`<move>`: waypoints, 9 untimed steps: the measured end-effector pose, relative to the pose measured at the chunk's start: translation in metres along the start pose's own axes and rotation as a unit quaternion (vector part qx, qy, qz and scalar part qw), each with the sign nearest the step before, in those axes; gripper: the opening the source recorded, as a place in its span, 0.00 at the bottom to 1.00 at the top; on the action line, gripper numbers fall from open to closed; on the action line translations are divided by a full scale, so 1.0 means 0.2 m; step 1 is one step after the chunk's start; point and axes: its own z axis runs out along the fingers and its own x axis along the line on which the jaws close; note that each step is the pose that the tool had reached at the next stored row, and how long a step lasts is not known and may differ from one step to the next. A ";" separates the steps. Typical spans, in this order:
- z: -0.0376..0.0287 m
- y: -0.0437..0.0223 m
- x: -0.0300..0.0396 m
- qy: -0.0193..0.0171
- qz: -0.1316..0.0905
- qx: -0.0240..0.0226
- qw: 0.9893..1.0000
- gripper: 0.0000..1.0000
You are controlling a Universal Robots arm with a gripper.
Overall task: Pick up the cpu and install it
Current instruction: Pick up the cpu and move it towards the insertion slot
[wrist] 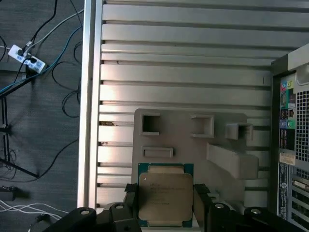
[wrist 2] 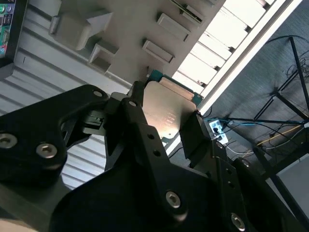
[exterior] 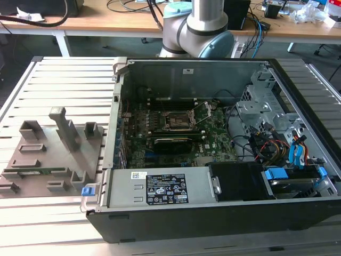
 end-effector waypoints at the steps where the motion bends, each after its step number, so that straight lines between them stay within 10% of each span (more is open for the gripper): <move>1: -0.026 0.006 0.000 0.000 0.000 0.000 1.000 0.55; 9: -0.168 0.037 -0.003 0.000 0.000 0.000 1.000 0.55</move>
